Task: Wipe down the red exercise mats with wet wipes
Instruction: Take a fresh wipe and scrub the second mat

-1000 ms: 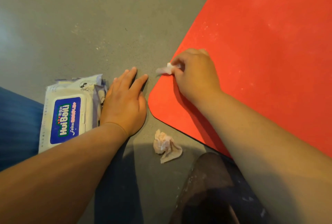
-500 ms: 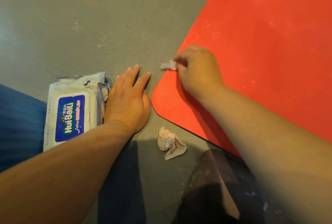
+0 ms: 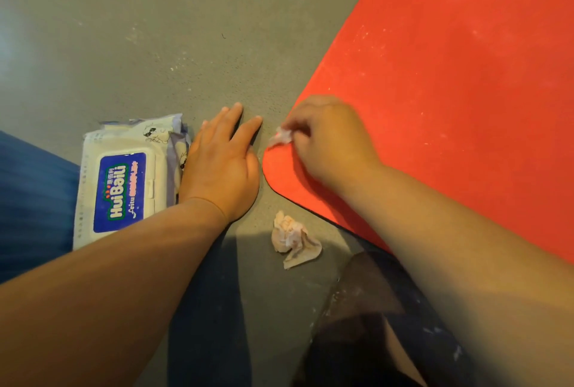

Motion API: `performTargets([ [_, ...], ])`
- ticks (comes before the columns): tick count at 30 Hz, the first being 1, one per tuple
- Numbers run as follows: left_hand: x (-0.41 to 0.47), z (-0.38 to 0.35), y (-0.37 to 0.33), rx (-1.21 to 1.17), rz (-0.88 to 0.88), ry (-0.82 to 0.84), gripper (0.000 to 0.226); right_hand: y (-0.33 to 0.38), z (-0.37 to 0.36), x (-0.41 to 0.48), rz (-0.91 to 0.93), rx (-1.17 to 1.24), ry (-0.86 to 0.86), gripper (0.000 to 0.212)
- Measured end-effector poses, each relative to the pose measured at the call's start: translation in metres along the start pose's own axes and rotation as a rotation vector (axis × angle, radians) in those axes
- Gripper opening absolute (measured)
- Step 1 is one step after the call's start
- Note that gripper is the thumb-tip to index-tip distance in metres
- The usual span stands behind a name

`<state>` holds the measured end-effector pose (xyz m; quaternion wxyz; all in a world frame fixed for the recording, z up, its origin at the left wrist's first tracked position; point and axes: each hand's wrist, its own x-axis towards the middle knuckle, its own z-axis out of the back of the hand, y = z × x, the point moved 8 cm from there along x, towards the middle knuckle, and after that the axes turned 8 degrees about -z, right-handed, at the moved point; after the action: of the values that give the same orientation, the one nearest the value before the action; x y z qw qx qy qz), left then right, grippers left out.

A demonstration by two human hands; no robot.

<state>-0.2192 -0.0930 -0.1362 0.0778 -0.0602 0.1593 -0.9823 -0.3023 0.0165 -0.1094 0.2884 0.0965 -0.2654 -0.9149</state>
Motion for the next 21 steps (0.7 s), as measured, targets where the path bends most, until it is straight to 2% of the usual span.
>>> performTargets([
  [4, -0.001, 0.0, 0.001, 0.011, -0.006, 0.001, 0.046, 0.016, -0.01, -0.068, 0.21, 0.084, 0.158, 0.017],
  [6, 0.0, 0.0, 0.002, 0.013, -0.001, 0.004, 0.046, 0.003, 0.004, -0.075, 0.261, 0.072, 0.146, 0.016],
  [8, 0.0, -0.001, 0.002, 0.013, 0.003, 0.007, 0.046, -0.019, 0.021, -0.056, 0.174, 0.046, 0.04, 0.014],
  [11, 0.001, -0.002, 0.002, 0.019, 0.002, 0.01, 0.046, -0.052, 0.038, -0.012, -0.115, 0.041, -0.188, 0.019],
  [13, 0.001, -0.002, 0.002, 0.023, 0.003, 0.011, 0.048, -0.048, 0.026, -0.008, -0.195, 0.037, -0.181, 0.024],
  [18, 0.001, -0.002, 0.003, 0.038, -0.004, 0.006, 0.051, 0.0, -0.002, -0.089, 0.201, 0.066, 0.049, 0.017],
  [19, 0.001, -0.002, 0.004, 0.04, -0.002, 0.001, 0.051, -0.005, 0.004, -0.092, 0.24, 0.063, 0.064, 0.017],
  [21, 0.002, -0.003, 0.004, 0.04, -0.002, -0.003, 0.051, -0.031, 0.022, -0.071, 0.169, 0.026, 0.022, 0.021],
])
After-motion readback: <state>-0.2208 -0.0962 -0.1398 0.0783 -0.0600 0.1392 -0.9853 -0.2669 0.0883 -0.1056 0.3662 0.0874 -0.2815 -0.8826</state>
